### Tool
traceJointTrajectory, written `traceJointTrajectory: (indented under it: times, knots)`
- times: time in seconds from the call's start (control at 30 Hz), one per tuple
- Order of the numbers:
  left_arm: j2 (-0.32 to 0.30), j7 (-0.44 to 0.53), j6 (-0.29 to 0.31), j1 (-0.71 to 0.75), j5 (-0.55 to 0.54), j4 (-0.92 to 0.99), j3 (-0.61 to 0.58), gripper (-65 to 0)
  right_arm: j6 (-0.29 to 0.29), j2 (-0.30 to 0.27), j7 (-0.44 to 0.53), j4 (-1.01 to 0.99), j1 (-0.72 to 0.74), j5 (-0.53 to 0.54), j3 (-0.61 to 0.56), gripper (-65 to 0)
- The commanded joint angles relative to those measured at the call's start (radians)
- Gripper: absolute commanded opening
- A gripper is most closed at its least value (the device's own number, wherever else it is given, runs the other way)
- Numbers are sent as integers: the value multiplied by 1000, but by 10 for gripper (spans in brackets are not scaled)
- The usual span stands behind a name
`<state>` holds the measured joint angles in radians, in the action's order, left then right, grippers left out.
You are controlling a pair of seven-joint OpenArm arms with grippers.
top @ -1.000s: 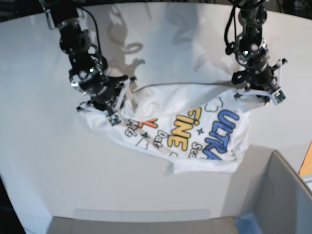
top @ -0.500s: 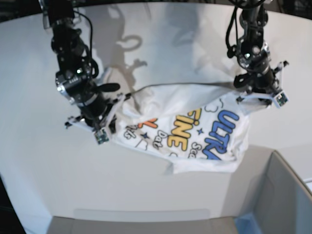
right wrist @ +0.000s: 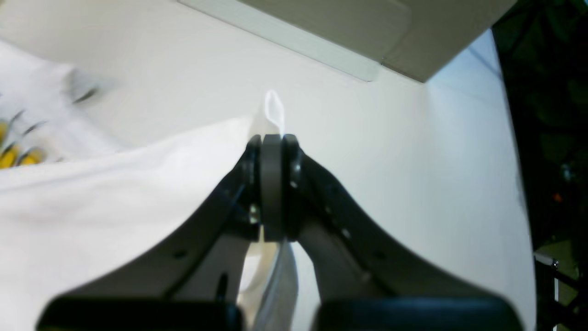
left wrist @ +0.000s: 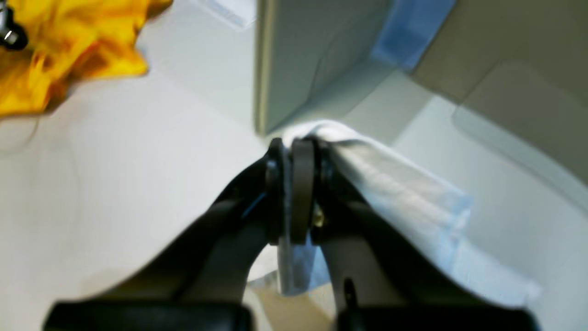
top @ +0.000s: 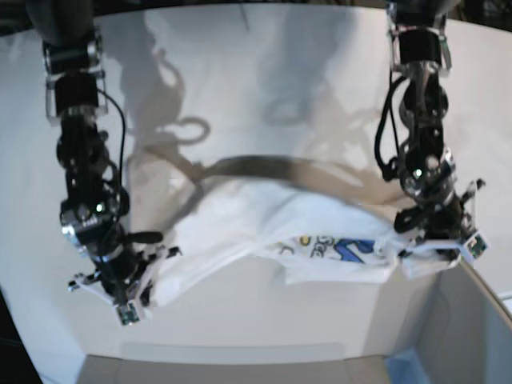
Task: Layout the t-shirt on the table in an organized manner, then fold the t-shirt properly
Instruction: 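Lift the shirt with both grippers and lay it flat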
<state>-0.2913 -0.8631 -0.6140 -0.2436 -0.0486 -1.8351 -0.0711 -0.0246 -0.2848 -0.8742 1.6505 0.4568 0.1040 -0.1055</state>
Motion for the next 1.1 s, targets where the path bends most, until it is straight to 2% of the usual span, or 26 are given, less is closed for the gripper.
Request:
traceJointTrajectory:
  times: [0.0,0.1,0.23,0.4,0.5,0.6,0.7,0.8,0.93,1.07]
  knots:
    - [-7,28,39,-81,16,35,4,-640,8,-4,45,-60,83,-11,2,-650]
    - [-7,29,136,-271,16,205,6,-640,-7,-4,99,-332,268,-11,-32,-650]
    - [-7,29,211,-547,14,429,6,-640,-7,-6,175,-603,520,15,-69,-650]
    - [10,12,225,-796,16,450,6,-640,-5,-27,180,-577,709,27,-61,-650]
    - [7,-80,225,-810,16,346,11,-640,-5,-46,125,-464,713,27,-59,-650]
    - [7,-190,227,-698,19,206,12,-640,-5,-78,62,-293,615,27,-59,-650]
    - [-7,-181,227,-535,20,88,12,-639,-4,-93,51,-154,492,26,-53,-650]
    - [-10,-181,227,-357,20,-24,15,-639,-4,-97,5,-55,359,24,17,-650]
    - [-10,-181,227,-110,20,-194,87,-639,-5,-90,-12,66,170,27,105,-650]
    - [-9,-178,225,97,19,-213,101,-641,-5,-89,-12,185,-56,27,122,-650]
